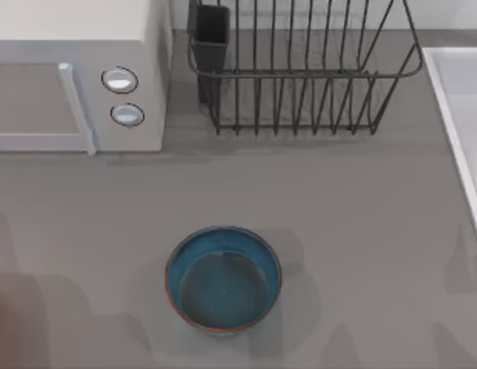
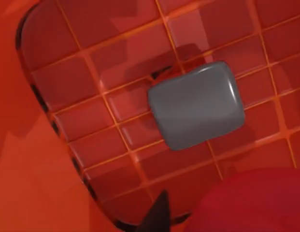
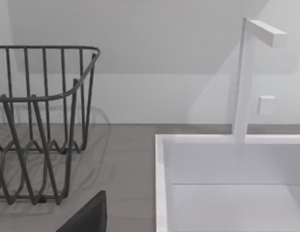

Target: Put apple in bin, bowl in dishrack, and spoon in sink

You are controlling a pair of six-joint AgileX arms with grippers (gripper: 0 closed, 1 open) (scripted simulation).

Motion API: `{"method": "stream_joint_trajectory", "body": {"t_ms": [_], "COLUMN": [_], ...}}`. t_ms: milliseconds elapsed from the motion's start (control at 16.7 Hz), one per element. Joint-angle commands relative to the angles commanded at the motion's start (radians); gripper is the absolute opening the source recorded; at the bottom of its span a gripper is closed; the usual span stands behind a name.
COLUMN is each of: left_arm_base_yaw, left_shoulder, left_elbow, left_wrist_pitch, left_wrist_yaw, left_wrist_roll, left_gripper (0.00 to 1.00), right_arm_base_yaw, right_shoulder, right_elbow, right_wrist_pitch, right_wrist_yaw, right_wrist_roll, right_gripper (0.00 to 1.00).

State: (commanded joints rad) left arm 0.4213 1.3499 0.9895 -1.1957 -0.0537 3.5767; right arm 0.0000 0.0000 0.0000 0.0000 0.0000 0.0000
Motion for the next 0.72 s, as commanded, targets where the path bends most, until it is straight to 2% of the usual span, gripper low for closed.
{"method": "stream_joint_trajectory", "body": {"t_ms": [180,420,720], "left_arm_base_yaw": [0.004,0.005,0.005], "left_shoulder": [0.008,0.009,0.009], "left_elbow": [-0.081,-0.089,-0.089], "left_wrist_pitch": [0.085,0.093,0.093], "left_wrist_yaw": [0.000,0.001,0.001], "left_wrist_roll": [0.005,0.005,0.005], "left_gripper": [0.00,0.00,0.38], "right_arm_base_yaw": [0.000,0.000,0.000], "right_shoulder": [0.000,0.000,0.000], "right_elbow": [0.000,0.000,0.000], "right_wrist_pitch": [0.000,0.000,0.000], "right_wrist_yaw": [0.000,0.000,0.000], "right_wrist_roll": [0.000,0.000,0.000], "right_gripper": [1.00,1.00,1.00]}}
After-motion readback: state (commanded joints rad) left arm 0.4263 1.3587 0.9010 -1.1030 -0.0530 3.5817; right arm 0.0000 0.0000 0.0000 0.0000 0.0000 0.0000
